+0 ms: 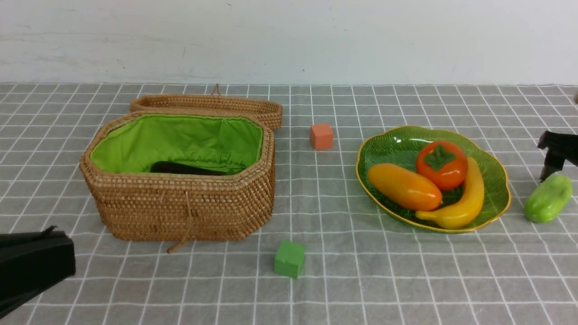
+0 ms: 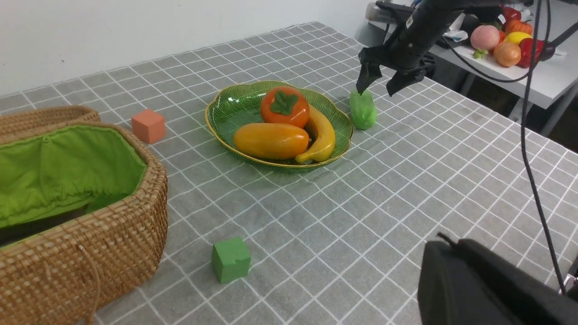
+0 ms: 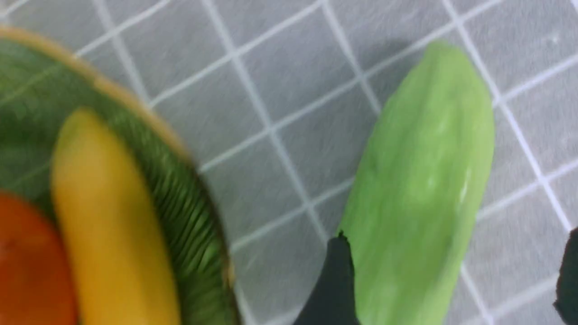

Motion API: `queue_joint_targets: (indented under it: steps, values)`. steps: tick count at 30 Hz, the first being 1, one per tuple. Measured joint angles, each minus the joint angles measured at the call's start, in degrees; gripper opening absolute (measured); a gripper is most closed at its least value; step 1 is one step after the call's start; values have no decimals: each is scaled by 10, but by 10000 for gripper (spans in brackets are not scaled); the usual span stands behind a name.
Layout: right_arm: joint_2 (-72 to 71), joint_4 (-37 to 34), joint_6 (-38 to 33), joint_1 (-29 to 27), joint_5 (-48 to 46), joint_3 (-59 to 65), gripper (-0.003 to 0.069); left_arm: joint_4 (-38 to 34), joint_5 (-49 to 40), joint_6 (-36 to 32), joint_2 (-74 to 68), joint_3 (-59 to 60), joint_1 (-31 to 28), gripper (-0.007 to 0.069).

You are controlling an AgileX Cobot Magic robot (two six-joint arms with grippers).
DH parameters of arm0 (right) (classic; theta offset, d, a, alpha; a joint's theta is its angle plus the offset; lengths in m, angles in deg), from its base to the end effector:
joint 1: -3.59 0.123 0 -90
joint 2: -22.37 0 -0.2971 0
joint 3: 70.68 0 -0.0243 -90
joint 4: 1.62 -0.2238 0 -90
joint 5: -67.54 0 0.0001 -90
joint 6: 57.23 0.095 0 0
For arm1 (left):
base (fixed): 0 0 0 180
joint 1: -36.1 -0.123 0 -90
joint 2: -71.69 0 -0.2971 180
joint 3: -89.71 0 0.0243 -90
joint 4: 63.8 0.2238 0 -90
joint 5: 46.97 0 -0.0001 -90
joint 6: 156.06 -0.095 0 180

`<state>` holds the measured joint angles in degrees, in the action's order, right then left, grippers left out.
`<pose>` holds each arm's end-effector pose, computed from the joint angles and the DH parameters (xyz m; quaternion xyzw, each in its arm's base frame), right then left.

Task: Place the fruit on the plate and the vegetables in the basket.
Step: Take a chayote with your right arm and place it on the basket on the left.

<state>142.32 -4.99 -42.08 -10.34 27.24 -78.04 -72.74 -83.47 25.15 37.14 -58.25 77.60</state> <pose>0.3964 -0.0946 0.2324 0.2607 0.9362 0.0262 0.2340 0.0266 -0.0352 0.3817 0.2499 0.7399 -0.2959 0.5500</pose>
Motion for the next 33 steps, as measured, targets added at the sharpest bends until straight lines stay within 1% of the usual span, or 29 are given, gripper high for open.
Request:
queue_joint_targets:
  steps: [4,8,10,12,14,16,20,22,23,24,26,28,30,31,32,33]
  values:
    - [58,-3,0,-4,-7,-40,598,0,0,0,0,0,0,-13]
    - [92,-16,-4,-3,-17,-53,571,2,5,0,0,0,0,-13]
    - [96,-23,-18,-3,-19,-57,539,17,7,1,0,0,0,-13]
    - [100,-31,-45,-3,-20,-60,475,40,9,6,0,0,0,-13]
    - [101,-37,-58,-4,-20,-61,449,56,9,14,0,0,0,-13]
    - [105,-49,-91,-4,-28,-64,449,85,9,38,0,0,0,-13]
    - [103,-55,-126,-5,-43,-66,449,102,9,64,0,0,0,-13]
    - [91,-60,-135,-5,-81,-64,449,104,9,71,0,0,0,-11]
    - [75,-65,-135,-3,-118,-58,449,105,9,73,0,0,0,-10]
    - [69,-66,-135,-2,-122,-56,449,105,9,73,0,0,0,-10]
    - [22,-77,-135,7,-159,-55,449,105,8,75,0,0,0,-10]
    - [-40,-94,-143,32,-171,-61,449,106,8,77,0,0,0,-8]
    - [-69,-111,-160,56,-178,-70,449,107,7,80,0,0,0,-8]
    - [-92,-141,-200,101,-184,-94,449,119,5,93,0,0,0,-8]
    - [-97,-145,-206,107,-184,-102,449,121,5,97,0,0,0,-8]
    - [-104,-186,-263,165,-183,-137,449,151,-3,122,0,0,0,-6]
